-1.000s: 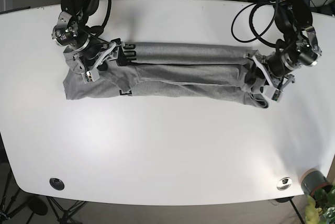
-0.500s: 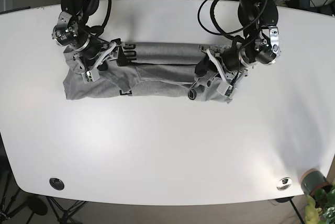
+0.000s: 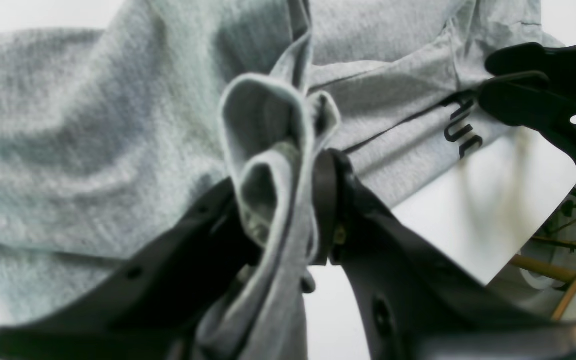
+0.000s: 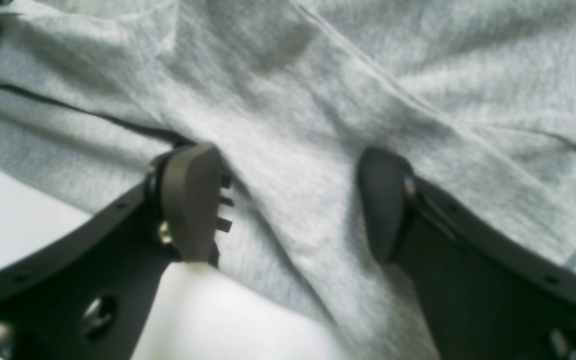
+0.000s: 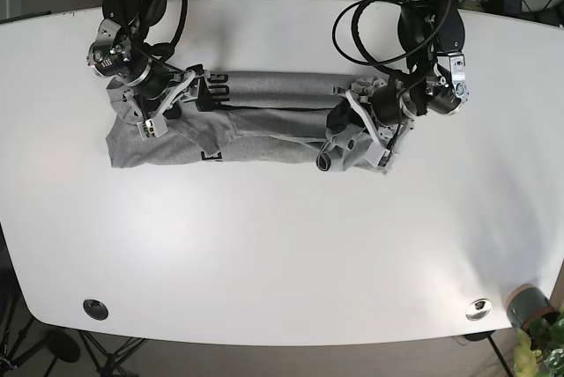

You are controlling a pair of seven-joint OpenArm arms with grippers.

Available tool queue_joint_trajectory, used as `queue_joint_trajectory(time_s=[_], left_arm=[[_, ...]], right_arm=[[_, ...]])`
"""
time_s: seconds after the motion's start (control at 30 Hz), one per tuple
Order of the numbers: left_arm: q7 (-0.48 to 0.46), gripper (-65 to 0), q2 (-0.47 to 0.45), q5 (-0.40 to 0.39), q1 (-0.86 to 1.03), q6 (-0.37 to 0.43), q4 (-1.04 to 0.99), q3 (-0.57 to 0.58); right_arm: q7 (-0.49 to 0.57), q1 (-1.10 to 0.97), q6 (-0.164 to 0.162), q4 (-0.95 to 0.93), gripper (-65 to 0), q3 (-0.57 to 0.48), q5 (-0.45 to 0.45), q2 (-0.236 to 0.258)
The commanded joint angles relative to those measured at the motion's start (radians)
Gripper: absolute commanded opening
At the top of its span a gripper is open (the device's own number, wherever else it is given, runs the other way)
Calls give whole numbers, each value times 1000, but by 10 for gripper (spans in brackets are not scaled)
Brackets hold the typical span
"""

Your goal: Fold the T-shirt properly

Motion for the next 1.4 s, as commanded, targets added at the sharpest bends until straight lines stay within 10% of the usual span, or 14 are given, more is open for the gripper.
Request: queue_joint_trajectory(time_s=[0.0, 0.4, 0.73, 1.37], left_arm=[[-15, -535, 0, -20, -16, 0, 15, 41], [-15, -247, 0, -18, -59, 161, 25, 211], [-11, -247, 22, -23, -100, 179, 176, 312], [-117, -314, -184, 30, 27, 138, 156, -14]], right_arm=[[-7, 4, -2, 10, -228, 0, 3, 4], [-8, 2, -2, 10, -228, -1, 3, 1], [-10, 5, -2, 16, -228, -1, 3, -1], [-177, 133, -2, 258, -219, 142, 35, -21]])
